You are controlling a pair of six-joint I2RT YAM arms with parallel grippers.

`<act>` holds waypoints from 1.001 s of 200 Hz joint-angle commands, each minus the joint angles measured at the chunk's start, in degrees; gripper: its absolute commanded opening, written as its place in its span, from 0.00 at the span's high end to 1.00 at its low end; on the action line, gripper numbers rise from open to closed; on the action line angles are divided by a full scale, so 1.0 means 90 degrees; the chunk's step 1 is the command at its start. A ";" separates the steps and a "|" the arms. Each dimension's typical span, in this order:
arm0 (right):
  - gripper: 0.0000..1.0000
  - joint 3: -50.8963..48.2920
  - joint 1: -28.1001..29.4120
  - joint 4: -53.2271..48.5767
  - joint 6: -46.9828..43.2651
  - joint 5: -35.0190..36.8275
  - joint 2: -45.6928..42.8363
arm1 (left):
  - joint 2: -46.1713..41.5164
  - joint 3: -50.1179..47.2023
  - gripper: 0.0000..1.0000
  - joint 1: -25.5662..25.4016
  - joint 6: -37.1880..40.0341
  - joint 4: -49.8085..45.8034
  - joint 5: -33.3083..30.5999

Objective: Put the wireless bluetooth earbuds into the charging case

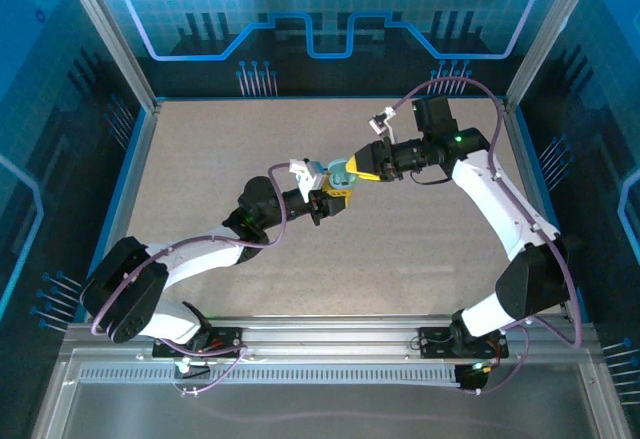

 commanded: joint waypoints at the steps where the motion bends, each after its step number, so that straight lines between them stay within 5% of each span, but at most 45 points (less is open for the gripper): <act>1: 0.59 0.0184 0.0100 -0.0279 -0.0091 0.0659 -0.0220 | -0.0003 0.0091 0.70 -0.0045 -0.0148 0.0748 0.0189; 112: 0.50 0.0385 0.0107 -0.0524 -0.0237 0.0881 -0.0760 | -0.0010 0.0060 0.70 -0.0048 -0.0137 0.0669 0.0062; 169: 0.79 0.0286 0.0117 -0.0616 -0.0253 0.0833 -0.0740 | -0.0039 0.0098 0.71 -0.0045 -0.0110 0.0619 0.0086; 200: 0.82 0.0295 0.0145 -0.0655 -0.0291 0.0778 -0.0627 | -0.0044 0.0118 0.71 -0.0041 -0.0115 0.0601 0.0120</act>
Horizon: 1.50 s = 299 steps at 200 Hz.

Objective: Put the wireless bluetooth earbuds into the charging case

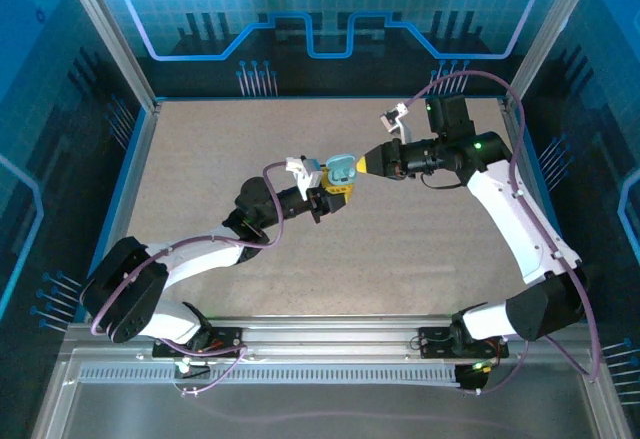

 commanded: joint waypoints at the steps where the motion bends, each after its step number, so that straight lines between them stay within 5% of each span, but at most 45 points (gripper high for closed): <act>1: 0.82 0.0106 0.0119 -0.0162 -0.0095 -0.0045 0.0092 | -0.0048 0.0119 0.70 -0.0038 0.0040 0.0144 0.0118; 121: 0.80 0.0339 0.0294 -0.0230 -0.0196 0.0072 0.0449 | -0.0015 0.0147 0.70 -0.0044 0.0050 0.0183 0.0304; 214: 0.57 0.0033 -0.0312 0.0497 0.0367 0.1008 -0.0325 | 0.0109 0.0205 0.70 -0.0045 0.0205 0.0207 0.0866; 299: 0.45 0.0823 0.0012 -0.0403 -0.0123 0.0552 0.0724 | 0.0335 0.0441 0.70 -0.0123 -0.0023 0.0442 0.1292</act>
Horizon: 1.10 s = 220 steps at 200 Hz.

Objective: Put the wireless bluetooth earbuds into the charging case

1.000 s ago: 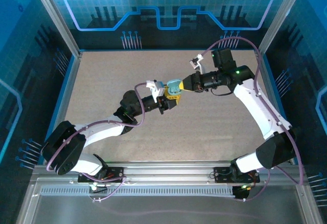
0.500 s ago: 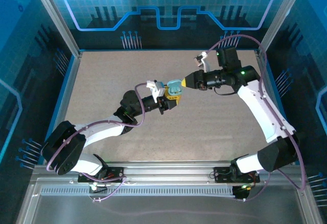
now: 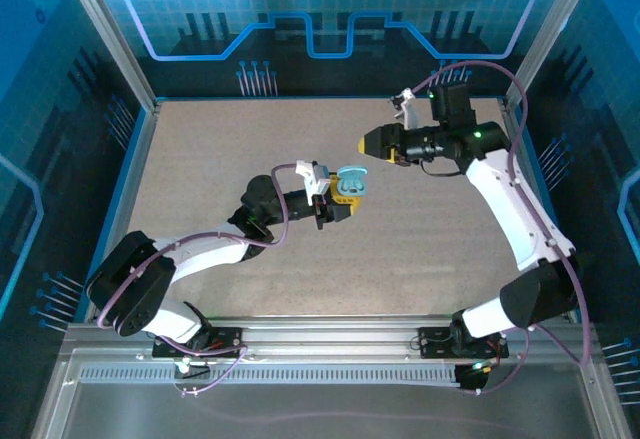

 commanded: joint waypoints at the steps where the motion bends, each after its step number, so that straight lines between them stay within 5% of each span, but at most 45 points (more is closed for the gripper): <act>1: 0.45 0.0311 0.0214 -0.0579 -0.0399 -0.0258 0.0215 | 0.0036 0.0237 0.70 -0.0047 -0.0031 0.0403 0.0213; 76: 0.45 -0.0207 0.0278 -0.0672 -0.0733 -0.0922 -0.0100 | -0.0083 0.0227 0.70 -0.0037 -0.0088 0.0332 -0.0245; 184: 0.41 -0.1534 0.0087 0.0537 0.0104 -0.2639 -0.0532 | -0.0001 0.0362 0.69 -0.0042 -0.0201 0.0398 -0.0158; 220: 0.48 -0.1669 0.0092 0.0835 0.0256 -0.2769 -0.0493 | 0.0077 0.0435 0.67 -0.0035 -0.0287 0.0404 -0.0052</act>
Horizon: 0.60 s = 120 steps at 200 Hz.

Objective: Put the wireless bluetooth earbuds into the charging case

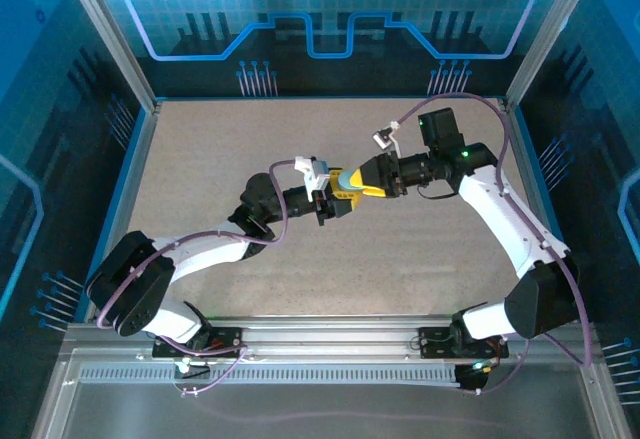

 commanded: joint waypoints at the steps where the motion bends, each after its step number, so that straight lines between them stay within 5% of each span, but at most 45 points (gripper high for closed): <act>1: 0.49 -0.0091 -0.0027 0.0373 0.0204 -0.0374 -0.0048 | 0.0082 0.0290 0.67 -0.0032 -0.0123 0.0320 0.0101; 57: 0.73 -0.0215 -0.0135 0.0634 0.0431 -0.0242 -0.0055 | 0.0016 0.0279 0.60 -0.0031 0.0101 -0.0124 0.0053; 120: 0.80 -0.0533 -0.0334 0.1173 0.0822 -0.0073 -0.0144 | -0.0009 0.0216 0.51 -0.0026 0.0468 -0.0784 -0.0175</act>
